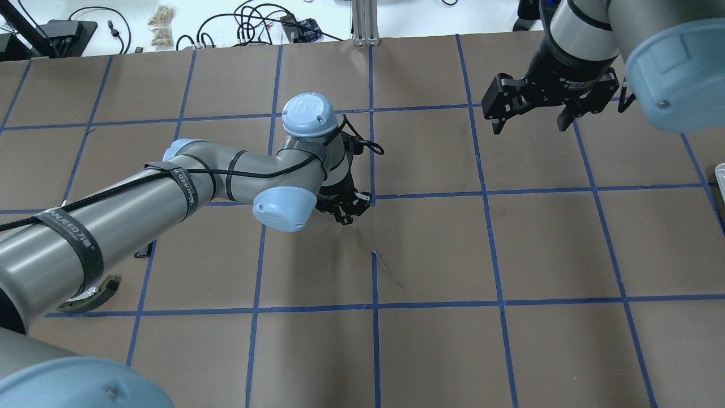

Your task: Place bearing gear from tray to pile

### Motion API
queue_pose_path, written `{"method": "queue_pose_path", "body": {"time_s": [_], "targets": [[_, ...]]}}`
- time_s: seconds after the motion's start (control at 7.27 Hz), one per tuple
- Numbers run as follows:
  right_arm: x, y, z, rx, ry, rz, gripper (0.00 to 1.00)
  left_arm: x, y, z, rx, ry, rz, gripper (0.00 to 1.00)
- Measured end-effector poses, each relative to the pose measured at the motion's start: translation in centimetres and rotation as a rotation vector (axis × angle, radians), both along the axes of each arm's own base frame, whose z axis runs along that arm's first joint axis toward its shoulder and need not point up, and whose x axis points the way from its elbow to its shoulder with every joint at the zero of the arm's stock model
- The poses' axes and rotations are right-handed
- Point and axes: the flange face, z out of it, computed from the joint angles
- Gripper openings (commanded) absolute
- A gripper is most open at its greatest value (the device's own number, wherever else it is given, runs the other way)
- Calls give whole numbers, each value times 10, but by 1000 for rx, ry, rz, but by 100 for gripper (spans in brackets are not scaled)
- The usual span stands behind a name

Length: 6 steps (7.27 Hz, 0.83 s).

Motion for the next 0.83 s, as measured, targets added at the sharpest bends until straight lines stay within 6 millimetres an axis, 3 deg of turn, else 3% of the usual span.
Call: {"method": "queue_pose_path", "body": {"time_s": [0.14, 0.28, 0.55, 0.83], "targets": [[0, 0, 0, 0, 0, 0, 100, 27, -15, 16, 28, -9, 0, 0], [0, 0, 0, 0, -2, -1, 100, 70, -32, 33, 58, -30, 13, 0], [0, 0, 0, 1, -5, 0, 100, 196, -60, 50, 99, -74, 31, 0], [1, 0, -1, 2, -6, 0, 100, 327, -58, 52, 131, -116, 4, 0]]}}
